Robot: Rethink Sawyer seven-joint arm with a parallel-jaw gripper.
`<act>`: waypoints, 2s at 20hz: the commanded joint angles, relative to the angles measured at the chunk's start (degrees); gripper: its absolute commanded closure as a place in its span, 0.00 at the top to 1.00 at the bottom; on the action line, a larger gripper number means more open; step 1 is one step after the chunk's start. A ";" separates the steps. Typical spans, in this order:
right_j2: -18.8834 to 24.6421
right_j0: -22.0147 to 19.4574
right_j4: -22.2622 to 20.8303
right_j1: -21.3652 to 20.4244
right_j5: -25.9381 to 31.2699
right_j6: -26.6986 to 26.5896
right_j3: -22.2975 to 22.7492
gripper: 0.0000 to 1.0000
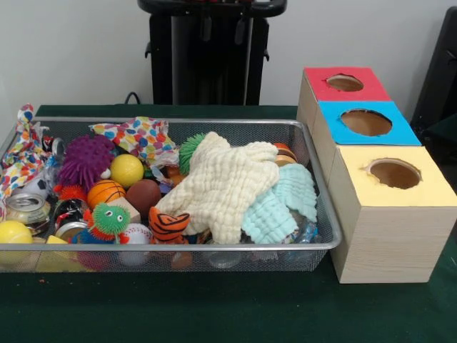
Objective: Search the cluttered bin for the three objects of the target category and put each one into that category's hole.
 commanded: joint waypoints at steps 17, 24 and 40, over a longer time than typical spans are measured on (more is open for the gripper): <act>7.22 -11.74 -24.21 20.13 -17.73 -3.67 -14.66 1.00; 8.36 -14.15 -29.49 25.14 -19.91 -2.53 -19.21 1.00; 2.50 -8.65 -32.79 31.75 -25.97 5.63 -19.83 1.00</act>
